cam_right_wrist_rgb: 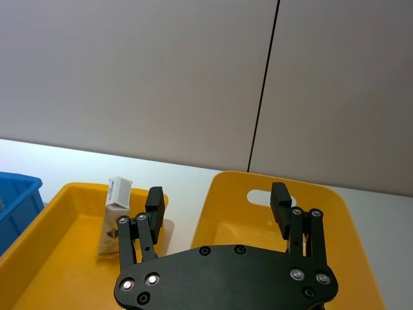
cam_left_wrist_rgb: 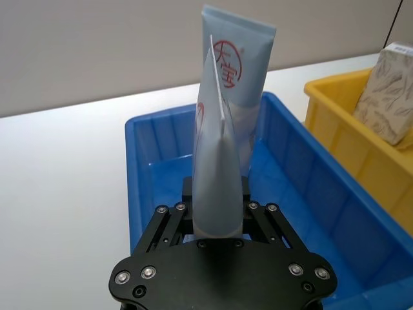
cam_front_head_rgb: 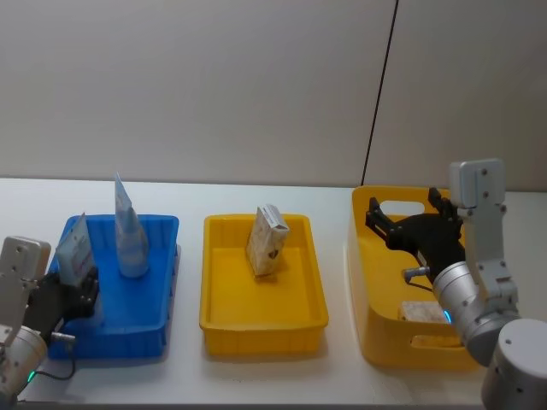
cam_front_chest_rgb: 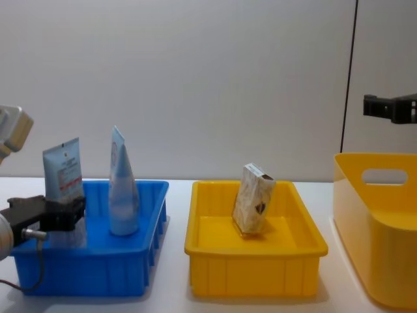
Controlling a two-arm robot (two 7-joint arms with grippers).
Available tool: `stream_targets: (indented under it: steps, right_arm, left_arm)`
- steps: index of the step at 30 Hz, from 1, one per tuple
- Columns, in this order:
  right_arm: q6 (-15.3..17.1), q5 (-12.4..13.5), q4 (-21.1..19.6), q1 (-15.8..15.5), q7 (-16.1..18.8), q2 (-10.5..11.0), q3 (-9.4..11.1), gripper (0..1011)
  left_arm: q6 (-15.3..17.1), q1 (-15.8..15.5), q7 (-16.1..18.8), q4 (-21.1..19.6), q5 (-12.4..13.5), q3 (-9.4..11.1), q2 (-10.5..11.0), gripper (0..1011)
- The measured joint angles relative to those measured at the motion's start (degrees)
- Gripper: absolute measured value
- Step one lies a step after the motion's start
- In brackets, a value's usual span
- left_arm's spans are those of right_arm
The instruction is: Bimanual collaborative sorting of washing and personal care products
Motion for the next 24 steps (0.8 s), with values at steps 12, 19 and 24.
stream_targets:
  steps: [12,19,24]
  right_arm:
    - [0.0,0.0,0.0,0.0,0.0,0.0,0.0,1004]
    - [0.0,0.01,0.0,0.0,0.0,0.0,0.0,1004]
    - [0.0,0.0,0.0,0.0,0.0,0.0,0.0,1004]
  left_arm:
    - [-2.8,0.71,-3.14,-2.55,-1.66,-1.19,-0.01,302]
    - [-3.77,1.2,-5.04,-4.6,-2.55,-1.69,0.05,302]
    - [-4.01,1.31,-6.74,-6.92,-2.63,-1.62,0.55,301]
